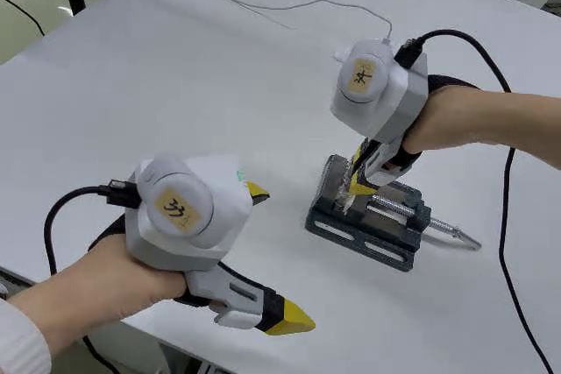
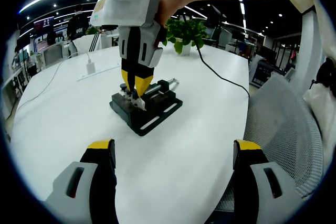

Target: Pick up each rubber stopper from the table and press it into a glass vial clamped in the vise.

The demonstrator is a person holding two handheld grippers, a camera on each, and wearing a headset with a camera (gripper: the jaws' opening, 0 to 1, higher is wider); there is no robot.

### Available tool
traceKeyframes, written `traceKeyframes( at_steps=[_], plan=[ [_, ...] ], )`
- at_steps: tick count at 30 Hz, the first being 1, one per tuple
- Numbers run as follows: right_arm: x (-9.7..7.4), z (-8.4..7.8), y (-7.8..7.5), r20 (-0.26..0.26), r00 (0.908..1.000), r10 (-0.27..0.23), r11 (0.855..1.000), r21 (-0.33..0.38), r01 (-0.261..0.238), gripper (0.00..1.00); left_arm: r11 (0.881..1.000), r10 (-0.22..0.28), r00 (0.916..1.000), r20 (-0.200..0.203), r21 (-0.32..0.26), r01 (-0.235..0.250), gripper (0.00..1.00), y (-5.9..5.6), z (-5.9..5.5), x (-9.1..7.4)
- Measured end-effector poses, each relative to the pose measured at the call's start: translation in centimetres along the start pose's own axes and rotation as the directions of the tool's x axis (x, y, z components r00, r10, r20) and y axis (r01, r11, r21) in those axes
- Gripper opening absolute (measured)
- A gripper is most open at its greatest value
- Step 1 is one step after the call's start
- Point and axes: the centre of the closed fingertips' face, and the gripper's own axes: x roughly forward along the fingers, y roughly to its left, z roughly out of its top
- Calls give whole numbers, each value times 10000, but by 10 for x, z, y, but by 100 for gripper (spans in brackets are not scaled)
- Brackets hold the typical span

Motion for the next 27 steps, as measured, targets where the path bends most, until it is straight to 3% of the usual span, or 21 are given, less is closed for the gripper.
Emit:
traceKeyframes(
  at_steps=[10,12,13,15,16,17,18,27],
  plan=[
    [-11,-4,-2,353,9993,-124,9999,46,122,15,10000,-6,10000,-31,-5,6,91,0,0,0],
    [-15,-2,0,797,9968,114,9998,122,-124,14,10000,9,10000,-21,-4,-9,91,1,1,0],
    [-16,-6,-1,791,9968,134,9991,386,-165,14,10000,17,10000,-27,-9,-17,91,2,1,-1],
    [-17,-7,-2,986,9950,173,9996,216,-195,15,10000,26,10000,-20,-21,-27,91,2,1,-1],
    [-16,-2,-5,1591,9864,402,9990,-262,-365,15,10000,33,10000,-30,-22,-33,91,3,1,-1],
    [-15,-4,-10,1673,9848,468,9989,-130,-453,15,10000,38,10000,-43,-9,-38,90,3,1,-1],
    [-15,-9,-11,1500,9876,462,9976,433,-533,12,10000,50,10000,-54,-11,-50,90,3,1,-2],
    [-14,-4,-12,1980,9788,515,9963,571,-639,2,10000,40,9999,-134,-83,-41,90,2,-2,-1]
  ],
)
